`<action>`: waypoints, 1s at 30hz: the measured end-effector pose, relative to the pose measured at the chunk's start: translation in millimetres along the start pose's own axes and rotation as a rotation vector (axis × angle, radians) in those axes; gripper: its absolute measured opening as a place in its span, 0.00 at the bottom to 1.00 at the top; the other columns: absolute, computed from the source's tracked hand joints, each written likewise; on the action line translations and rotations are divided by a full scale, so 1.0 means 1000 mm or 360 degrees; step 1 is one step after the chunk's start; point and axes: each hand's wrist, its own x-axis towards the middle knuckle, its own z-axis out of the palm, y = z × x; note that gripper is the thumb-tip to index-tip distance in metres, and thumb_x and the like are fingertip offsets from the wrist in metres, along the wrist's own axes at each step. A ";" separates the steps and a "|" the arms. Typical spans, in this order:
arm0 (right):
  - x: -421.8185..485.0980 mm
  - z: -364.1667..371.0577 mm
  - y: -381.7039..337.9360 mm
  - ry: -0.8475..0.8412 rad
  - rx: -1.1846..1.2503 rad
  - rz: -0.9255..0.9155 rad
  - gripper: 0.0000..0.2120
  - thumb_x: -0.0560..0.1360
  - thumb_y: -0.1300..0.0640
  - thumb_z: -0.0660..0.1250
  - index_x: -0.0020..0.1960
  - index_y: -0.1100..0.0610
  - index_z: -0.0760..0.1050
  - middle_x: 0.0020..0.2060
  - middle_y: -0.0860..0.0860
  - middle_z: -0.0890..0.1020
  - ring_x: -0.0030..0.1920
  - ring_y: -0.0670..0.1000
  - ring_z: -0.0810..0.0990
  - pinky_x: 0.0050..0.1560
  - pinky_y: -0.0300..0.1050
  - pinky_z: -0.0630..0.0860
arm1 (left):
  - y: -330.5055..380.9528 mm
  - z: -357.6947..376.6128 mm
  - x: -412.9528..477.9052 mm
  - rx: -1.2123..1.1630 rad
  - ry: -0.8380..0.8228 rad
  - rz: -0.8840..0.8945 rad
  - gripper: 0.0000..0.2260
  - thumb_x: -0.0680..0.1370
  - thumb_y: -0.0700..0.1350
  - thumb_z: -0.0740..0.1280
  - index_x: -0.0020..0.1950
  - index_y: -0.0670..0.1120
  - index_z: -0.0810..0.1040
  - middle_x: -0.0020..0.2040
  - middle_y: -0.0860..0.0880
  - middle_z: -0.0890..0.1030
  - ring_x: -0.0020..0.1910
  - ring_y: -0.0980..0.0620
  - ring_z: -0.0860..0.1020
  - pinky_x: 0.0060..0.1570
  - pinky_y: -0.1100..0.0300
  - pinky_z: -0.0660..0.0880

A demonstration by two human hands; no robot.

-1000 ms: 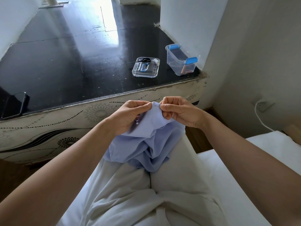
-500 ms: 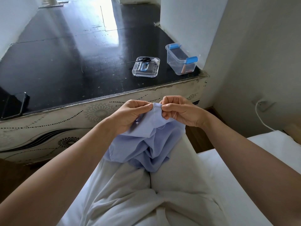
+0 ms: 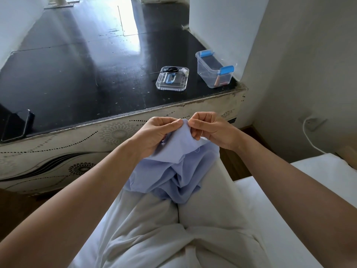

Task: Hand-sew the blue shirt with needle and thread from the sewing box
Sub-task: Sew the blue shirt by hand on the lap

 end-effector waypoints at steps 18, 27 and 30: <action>-0.001 0.002 -0.003 0.0178 -0.0184 -0.0082 0.14 0.69 0.46 0.72 0.49 0.55 0.81 0.45 0.57 0.81 0.44 0.54 0.79 0.47 0.45 0.78 | 0.000 0.004 0.000 0.0211 0.0064 0.0054 0.10 0.78 0.48 0.69 0.45 0.42 0.83 0.39 0.44 0.81 0.36 0.49 0.76 0.35 0.60 0.73; 0.011 0.014 -0.007 0.0582 -0.0807 -0.0614 0.05 0.73 0.55 0.74 0.47 0.52 0.80 0.42 0.47 0.81 0.38 0.52 0.77 0.39 0.42 0.77 | 0.004 0.012 0.005 0.0181 0.0391 -0.0010 0.10 0.75 0.51 0.73 0.42 0.44 0.84 0.39 0.42 0.81 0.36 0.46 0.76 0.37 0.56 0.74; 0.013 0.016 -0.005 0.0559 -0.0932 -0.0696 0.03 0.73 0.58 0.73 0.47 0.53 0.81 0.42 0.47 0.80 0.41 0.50 0.78 0.41 0.41 0.77 | 0.005 0.015 0.004 0.0168 0.0365 -0.0013 0.10 0.74 0.49 0.74 0.45 0.42 0.85 0.43 0.38 0.82 0.38 0.45 0.76 0.42 0.52 0.74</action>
